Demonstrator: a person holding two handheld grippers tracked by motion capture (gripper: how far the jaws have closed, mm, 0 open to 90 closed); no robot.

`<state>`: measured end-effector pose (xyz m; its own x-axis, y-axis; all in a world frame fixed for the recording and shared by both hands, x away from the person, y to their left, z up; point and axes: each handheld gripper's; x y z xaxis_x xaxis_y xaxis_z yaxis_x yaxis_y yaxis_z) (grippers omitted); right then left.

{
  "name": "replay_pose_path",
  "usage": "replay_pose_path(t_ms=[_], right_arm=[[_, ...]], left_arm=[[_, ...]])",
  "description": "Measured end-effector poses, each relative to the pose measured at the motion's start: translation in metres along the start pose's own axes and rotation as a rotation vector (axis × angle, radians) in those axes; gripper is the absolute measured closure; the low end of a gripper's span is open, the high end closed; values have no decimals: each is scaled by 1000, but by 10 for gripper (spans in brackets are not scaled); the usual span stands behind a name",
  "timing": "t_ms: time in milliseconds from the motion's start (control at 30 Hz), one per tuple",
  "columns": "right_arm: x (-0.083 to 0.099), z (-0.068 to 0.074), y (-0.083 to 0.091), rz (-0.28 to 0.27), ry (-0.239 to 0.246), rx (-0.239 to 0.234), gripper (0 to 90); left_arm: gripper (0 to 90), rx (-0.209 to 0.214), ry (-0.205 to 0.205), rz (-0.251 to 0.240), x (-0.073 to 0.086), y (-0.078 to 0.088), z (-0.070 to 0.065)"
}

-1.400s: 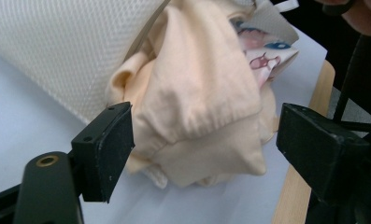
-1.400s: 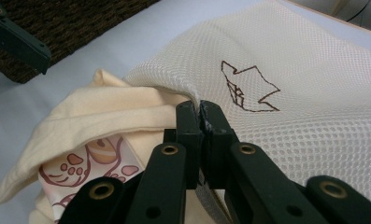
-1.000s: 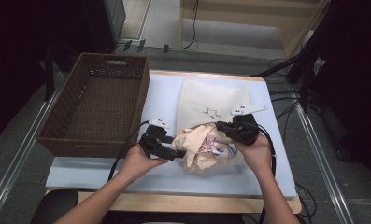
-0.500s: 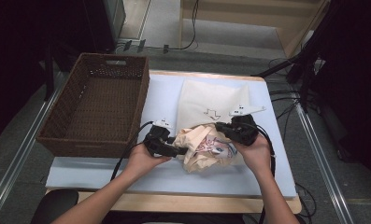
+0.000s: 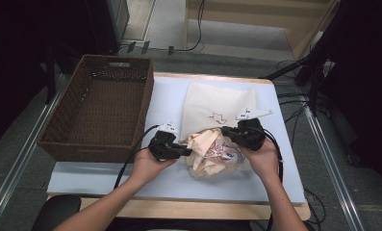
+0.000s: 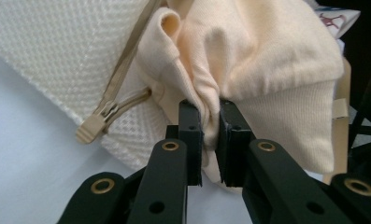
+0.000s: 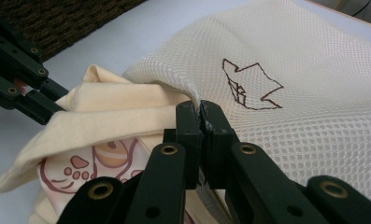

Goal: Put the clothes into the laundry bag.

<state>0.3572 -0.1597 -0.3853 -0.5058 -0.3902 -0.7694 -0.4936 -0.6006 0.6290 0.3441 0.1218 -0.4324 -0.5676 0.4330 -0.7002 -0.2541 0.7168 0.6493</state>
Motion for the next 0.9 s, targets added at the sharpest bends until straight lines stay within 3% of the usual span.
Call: replay_pose_path(t_ms=[167,300,567,900], right_arm=[[-1,1,0,1,0,-1,885],[-3,2,1,-10,-6,-6,885],[-7,3,3,-22,-8,-8,885],[-9,5,7,-39,-7,-15,886]], left_arm=[[833,-5,-26,-9,-6,-1,-6],[834,1,-24,-10,-14,-4,-8],[835,-3,-66,28,-39,-24,-18],[835,-37,-84,78,-56,-44,-18]])
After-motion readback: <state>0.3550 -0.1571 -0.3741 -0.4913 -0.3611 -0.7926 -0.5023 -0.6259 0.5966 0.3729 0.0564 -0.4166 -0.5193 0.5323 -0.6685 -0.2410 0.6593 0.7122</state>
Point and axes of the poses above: each handheld gripper's, and its own axes: y roughly backward along the jaws, x roughly out of its underside, z roughly to its left, and after that the axes turned 2 degrees about -x, right-handed
